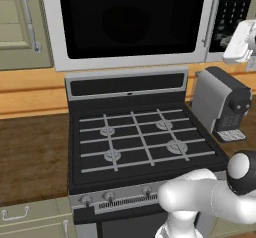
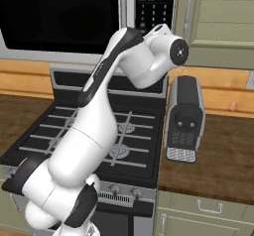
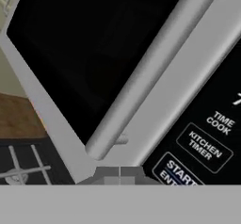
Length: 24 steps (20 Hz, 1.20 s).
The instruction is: Open the microwave, place the bowl with waffle inside the microwave, then close the microwave door and turn it on.
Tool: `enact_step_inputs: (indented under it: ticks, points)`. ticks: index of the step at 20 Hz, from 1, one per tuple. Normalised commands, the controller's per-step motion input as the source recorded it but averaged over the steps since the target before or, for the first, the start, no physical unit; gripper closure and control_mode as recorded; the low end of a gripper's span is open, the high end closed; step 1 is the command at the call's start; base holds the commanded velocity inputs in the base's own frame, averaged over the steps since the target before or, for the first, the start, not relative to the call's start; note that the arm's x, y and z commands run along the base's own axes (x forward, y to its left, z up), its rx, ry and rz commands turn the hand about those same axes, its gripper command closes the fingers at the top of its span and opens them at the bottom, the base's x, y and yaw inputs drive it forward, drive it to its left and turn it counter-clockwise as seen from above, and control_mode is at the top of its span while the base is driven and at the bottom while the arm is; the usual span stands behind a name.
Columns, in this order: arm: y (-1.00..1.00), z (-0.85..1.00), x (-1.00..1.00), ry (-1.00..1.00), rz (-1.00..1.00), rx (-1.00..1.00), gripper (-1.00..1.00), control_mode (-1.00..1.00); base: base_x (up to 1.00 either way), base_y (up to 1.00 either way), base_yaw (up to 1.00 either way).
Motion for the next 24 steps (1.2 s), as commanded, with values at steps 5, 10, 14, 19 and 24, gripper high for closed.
enact_step_inputs:
  ticks: [5,10,14,19,24]
  points:
    - [-0.23,0.0,0.49,0.0,-0.05,0.0,1.0,-1.0,0.0,0.0,0.0]
    - [-0.09,0.0,0.56,0.0,-0.04,0.0,1.0,-1.0,0.0,0.0,0.0]
    - [-0.05,0.0,0.6,0.0,-0.03,0.0,1.0,-1.0,0.0,0.0,0.0]
    - [0.0,-0.02,0.06,-0.08,-0.02,0.0,1.0,-1.0,0.0,0.0,0.0]
    - [-0.23,0.04,-0.41,-0.06,-0.03,0.0,1.0,-1.0,0.0,0.0,0.0]
